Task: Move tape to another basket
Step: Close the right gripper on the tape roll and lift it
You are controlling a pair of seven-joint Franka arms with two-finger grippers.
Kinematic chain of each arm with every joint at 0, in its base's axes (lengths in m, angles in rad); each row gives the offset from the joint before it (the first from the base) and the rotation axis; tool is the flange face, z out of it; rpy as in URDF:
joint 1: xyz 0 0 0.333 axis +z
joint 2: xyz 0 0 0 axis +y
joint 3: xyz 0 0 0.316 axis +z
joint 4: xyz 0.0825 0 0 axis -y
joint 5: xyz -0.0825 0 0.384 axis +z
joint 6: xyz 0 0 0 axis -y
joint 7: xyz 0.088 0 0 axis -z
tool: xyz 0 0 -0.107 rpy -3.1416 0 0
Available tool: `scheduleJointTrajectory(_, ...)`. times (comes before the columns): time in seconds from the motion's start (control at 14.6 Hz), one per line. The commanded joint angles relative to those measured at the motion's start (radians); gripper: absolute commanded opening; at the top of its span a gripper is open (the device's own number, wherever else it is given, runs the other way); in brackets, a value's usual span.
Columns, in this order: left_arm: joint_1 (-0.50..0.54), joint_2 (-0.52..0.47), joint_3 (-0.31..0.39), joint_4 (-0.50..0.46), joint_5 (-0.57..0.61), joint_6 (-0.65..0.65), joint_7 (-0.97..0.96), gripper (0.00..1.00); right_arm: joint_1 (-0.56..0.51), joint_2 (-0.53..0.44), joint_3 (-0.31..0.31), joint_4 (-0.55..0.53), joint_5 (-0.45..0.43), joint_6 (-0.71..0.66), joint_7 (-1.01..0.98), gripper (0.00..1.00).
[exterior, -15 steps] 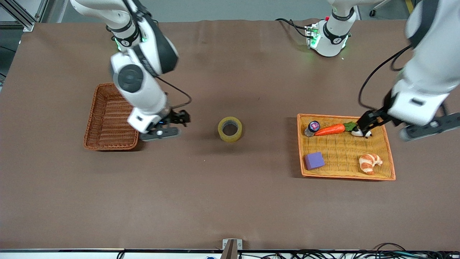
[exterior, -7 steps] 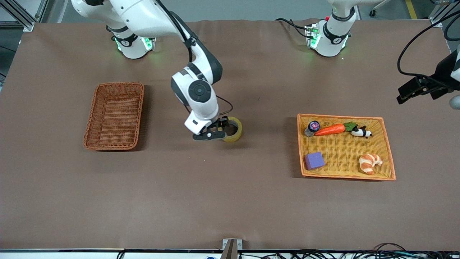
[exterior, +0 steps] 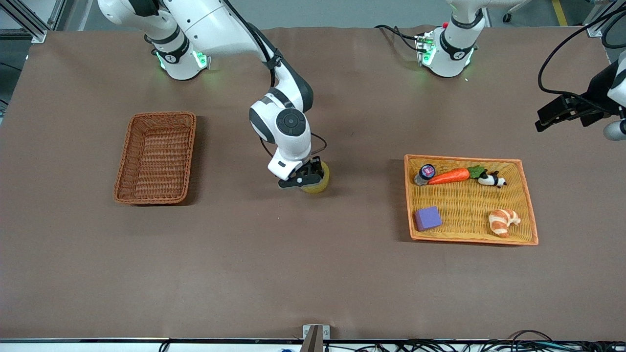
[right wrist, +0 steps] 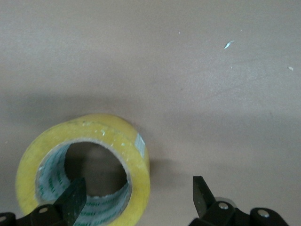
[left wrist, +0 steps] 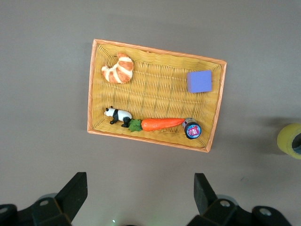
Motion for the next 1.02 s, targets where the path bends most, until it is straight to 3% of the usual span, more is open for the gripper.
scheduleJointTrajectory(0.0, -0.002, -0.019, -0.006, -0.015, -0.005, -0.013, 0.008, 1.0, 0.017, 0.042, -0.008, 0.012, -0.019, 0.053, 0.034, 1.0)
scheduleJointTrajectory(0.07, -0.002, -0.02, -0.008, -0.017, -0.005, -0.017, 0.008, 1.0, 0.014, 0.046, -0.01, 0.012, -0.026, 0.054, 0.034, 0.94)
scheduleJointTrajectory(0.14, -0.001, -0.019, -0.008, -0.015, -0.005, -0.019, 0.008, 1.0, 0.011, 0.046, -0.008, 0.012, -0.053, 0.053, 0.032, 0.72)
scheduleJointTrajectory(0.2, -0.001, -0.02, -0.008, -0.017, -0.005, -0.019, 0.008, 1.0, 0.005, 0.045, -0.007, 0.014, -0.062, 0.045, 0.035, 0.4)
scheduleJointTrajectory(0.34, 0.003, -0.02, -0.008, -0.017, -0.003, -0.03, 0.008, 1.0, 0.006, 0.043, -0.007, 0.014, -0.058, 0.041, 0.054, 0.04)
scheduleJointTrajectory(0.55, 0.004, -0.02, -0.008, -0.015, -0.005, -0.033, 0.008, 1.0, 0.003, 0.037, -0.008, 0.017, -0.061, 0.03, 0.106, 0.0)
scheduleJointTrajectory(0.75, 0.006, -0.02, -0.008, -0.017, -0.005, -0.036, 0.008, 1.0, -0.023, 0.005, -0.007, 0.05, -0.055, -0.085, 0.106, 0.0)
scheduleJointTrajectory(0.96, 0.006, -0.019, -0.008, -0.015, -0.005, -0.039, 0.008, 1.0, -0.093, -0.145, -0.005, 0.046, -0.053, -0.243, 0.097, 0.0)
